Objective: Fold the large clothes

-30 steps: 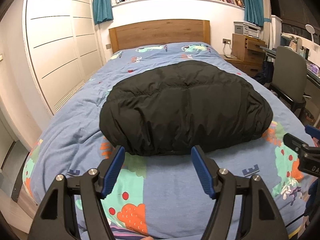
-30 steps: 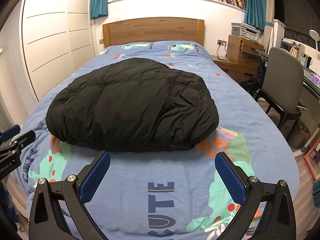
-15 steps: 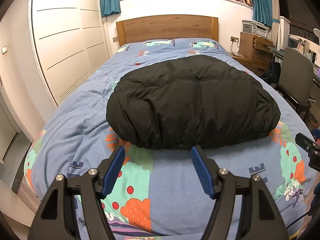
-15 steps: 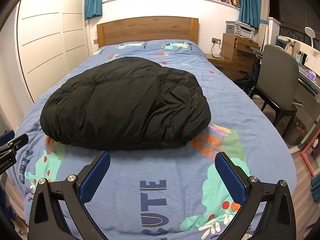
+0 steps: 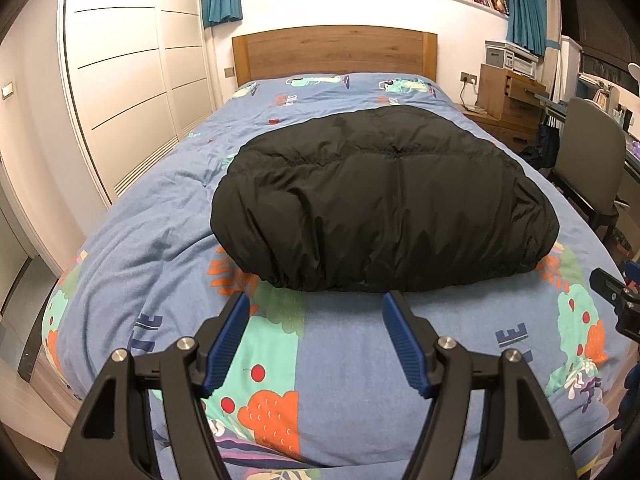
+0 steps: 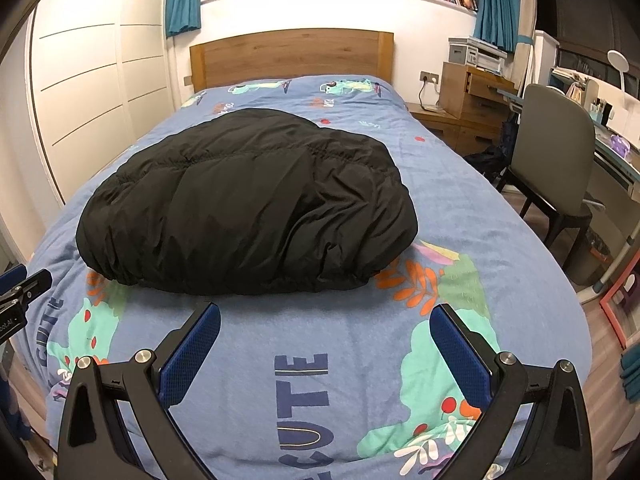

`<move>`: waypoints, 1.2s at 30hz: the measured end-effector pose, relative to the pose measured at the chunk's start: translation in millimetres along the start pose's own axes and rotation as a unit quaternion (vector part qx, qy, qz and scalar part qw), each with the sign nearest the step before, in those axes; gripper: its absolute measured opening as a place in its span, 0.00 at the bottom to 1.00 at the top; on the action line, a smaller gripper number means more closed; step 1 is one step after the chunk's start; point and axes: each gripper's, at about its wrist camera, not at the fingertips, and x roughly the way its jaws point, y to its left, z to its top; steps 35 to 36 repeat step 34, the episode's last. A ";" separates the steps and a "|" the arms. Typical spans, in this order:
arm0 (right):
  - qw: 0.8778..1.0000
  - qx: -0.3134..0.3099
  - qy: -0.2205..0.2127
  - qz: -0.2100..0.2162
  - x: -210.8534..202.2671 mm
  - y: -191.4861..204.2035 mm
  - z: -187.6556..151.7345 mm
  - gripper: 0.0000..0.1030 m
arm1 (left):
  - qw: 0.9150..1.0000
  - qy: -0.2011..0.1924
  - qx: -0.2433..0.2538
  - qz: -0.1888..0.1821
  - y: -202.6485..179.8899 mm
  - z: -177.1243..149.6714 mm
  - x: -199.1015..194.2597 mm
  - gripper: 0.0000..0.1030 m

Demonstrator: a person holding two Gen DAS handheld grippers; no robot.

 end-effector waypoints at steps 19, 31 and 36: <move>1.000 -0.007 0.009 -0.011 4.4 -0.7 -3.4 1.00 | 1.000 0.011 -0.009 -0.001 7.5 -6.3 6.1 0.65; 1.000 -0.008 0.013 -0.012 6.8 -1.3 -4.6 1.00 | 1.000 0.017 -0.014 -0.007 8.3 -7.7 10.0 0.65; 1.000 -0.008 0.014 -0.013 7.7 -1.3 -5.2 0.99 | 1.000 0.018 -0.019 -0.012 9.9 -8.3 10.9 0.65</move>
